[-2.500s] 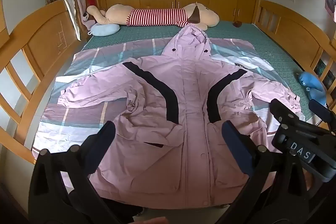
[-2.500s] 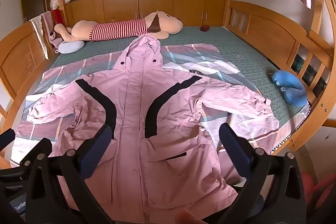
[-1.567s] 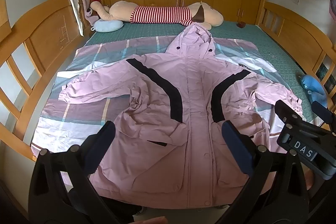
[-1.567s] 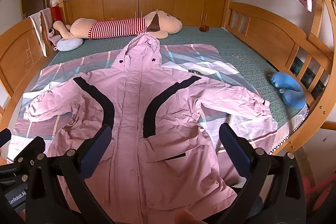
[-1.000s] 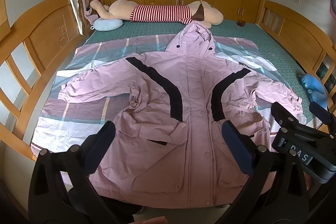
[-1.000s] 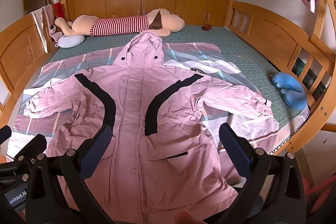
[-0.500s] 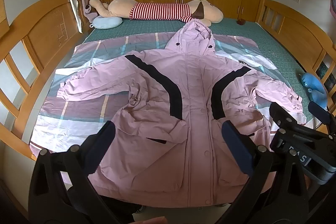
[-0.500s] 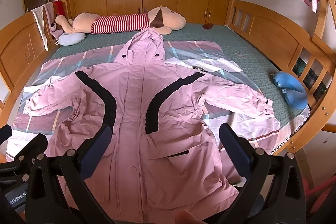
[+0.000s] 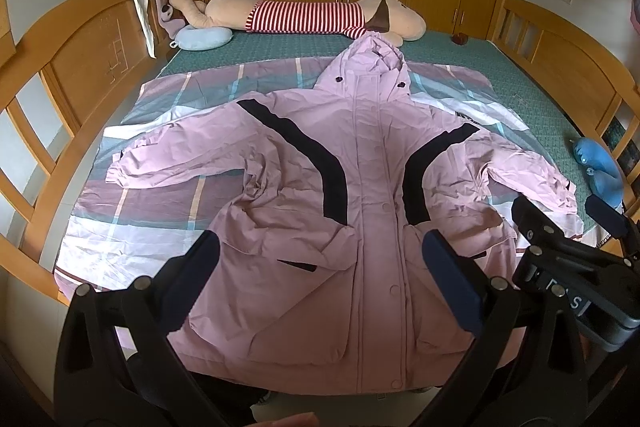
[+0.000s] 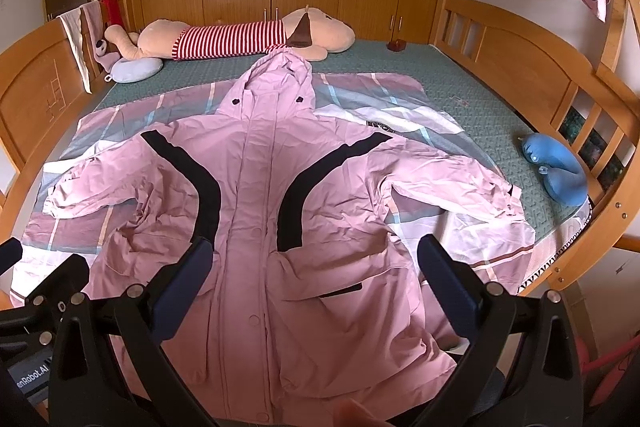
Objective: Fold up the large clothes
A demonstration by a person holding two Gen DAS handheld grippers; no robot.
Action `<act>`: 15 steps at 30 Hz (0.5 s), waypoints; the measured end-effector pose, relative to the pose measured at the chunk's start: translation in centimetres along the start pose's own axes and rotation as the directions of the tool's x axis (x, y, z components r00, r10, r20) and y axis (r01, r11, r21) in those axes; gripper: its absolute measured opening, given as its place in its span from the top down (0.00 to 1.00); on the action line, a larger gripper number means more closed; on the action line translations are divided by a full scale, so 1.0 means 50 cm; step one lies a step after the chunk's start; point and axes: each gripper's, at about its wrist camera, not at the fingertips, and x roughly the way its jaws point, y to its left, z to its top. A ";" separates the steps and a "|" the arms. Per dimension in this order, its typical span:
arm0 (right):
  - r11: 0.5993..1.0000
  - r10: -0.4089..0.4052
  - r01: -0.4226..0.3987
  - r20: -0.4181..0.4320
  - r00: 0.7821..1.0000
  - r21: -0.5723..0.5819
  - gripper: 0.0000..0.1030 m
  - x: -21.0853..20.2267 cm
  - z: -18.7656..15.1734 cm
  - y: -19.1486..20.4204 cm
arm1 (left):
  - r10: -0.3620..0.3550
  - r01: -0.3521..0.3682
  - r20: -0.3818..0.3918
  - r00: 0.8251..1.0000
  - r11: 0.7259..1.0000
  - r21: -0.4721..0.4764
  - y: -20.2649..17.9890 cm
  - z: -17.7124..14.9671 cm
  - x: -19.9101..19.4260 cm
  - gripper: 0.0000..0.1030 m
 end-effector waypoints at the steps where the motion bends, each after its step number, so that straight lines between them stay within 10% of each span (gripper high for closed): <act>1: 1.000 0.000 0.000 -0.001 1.000 0.000 0.01 0.000 0.000 0.000 | 0.000 0.000 -0.001 1.000 1.000 0.000 0.000 0.001 0.000 0.02; 15: 1.000 0.001 -0.001 -0.014 1.000 -0.003 0.01 0.014 -0.002 0.004 | -0.002 0.002 -0.009 1.000 1.000 -0.001 -0.002 0.001 0.009 0.02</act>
